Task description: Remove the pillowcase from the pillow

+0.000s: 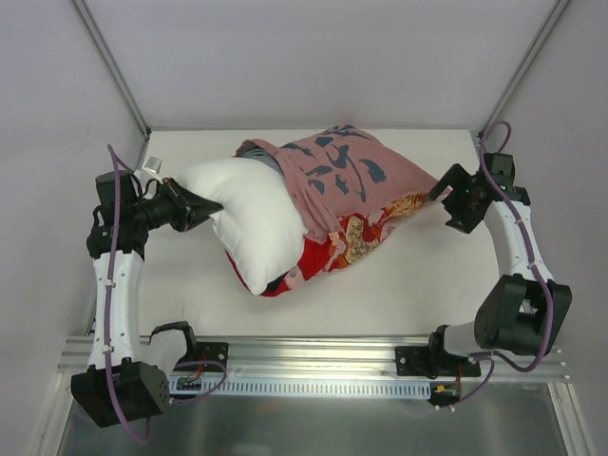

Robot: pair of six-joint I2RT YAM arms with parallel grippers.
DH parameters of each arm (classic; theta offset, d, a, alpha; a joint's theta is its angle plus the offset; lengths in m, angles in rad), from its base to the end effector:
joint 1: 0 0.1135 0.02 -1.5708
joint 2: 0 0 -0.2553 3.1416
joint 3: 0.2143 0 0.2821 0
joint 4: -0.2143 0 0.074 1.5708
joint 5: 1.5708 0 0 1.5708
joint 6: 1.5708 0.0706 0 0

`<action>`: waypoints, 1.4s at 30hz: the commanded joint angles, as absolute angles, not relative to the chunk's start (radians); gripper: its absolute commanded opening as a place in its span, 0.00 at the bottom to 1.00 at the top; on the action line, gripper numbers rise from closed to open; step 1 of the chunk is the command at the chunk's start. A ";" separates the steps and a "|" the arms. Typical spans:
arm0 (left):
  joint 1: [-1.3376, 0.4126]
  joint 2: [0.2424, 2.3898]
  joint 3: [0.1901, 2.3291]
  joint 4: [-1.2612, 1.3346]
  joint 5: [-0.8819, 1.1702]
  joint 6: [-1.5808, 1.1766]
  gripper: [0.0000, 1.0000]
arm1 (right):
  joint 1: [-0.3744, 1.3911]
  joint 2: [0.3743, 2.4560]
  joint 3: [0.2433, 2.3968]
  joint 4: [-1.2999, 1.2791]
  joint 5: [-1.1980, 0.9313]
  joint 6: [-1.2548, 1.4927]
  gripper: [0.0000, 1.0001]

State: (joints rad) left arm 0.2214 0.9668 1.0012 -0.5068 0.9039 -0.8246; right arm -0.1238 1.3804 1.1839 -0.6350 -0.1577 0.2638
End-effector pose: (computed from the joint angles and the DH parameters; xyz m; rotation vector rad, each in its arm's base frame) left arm 0.2592 0.0015 0.3395 -0.4840 2.0288 -1.2903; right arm 0.3493 -0.0323 0.2630 0.3906 2.3722 0.2545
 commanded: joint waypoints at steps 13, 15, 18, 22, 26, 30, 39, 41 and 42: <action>0.253 0.971 1.045 -0.466 1.008 -0.792 0.00 | -0.201 1.681 1.131 -0.149 -0.399 0.725 0.95; 0.255 0.971 1.046 -0.471 1.009 -0.790 0.00 | -0.201 1.712 1.115 -0.070 -0.410 0.777 0.84; 0.256 0.968 1.046 -0.477 1.012 -0.785 0.00 | -0.201 1.752 1.121 -0.052 -0.419 0.795 0.46; 0.265 0.968 1.058 -0.492 1.017 -0.775 0.00 | -0.216 1.700 1.109 -0.063 -0.385 0.776 0.01; 0.308 0.997 1.088 -0.506 1.069 -0.802 0.00 | -0.290 1.554 1.086 -0.168 -0.281 0.723 0.01; 0.402 1.041 1.153 -0.508 1.108 -0.822 0.00 | -0.383 1.344 1.081 -0.264 -0.184 0.664 0.01; 0.591 1.164 1.401 -0.506 1.083 -0.925 0.00 | -0.612 1.053 1.061 -0.377 -0.106 0.623 0.01; 0.613 1.210 1.493 -0.506 1.083 -0.945 0.00 | -0.641 1.025 1.072 -0.405 -0.113 0.623 0.01; 0.620 1.224 1.526 -0.506 1.080 -0.960 0.00 | -0.675 1.000 1.083 -0.423 -0.120 0.617 0.01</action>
State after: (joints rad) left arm 0.5674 1.1954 1.3727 -0.6083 1.0691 -0.8791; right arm -0.5873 1.0569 1.0489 -0.4583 -0.2352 0.6399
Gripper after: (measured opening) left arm 0.056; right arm 0.034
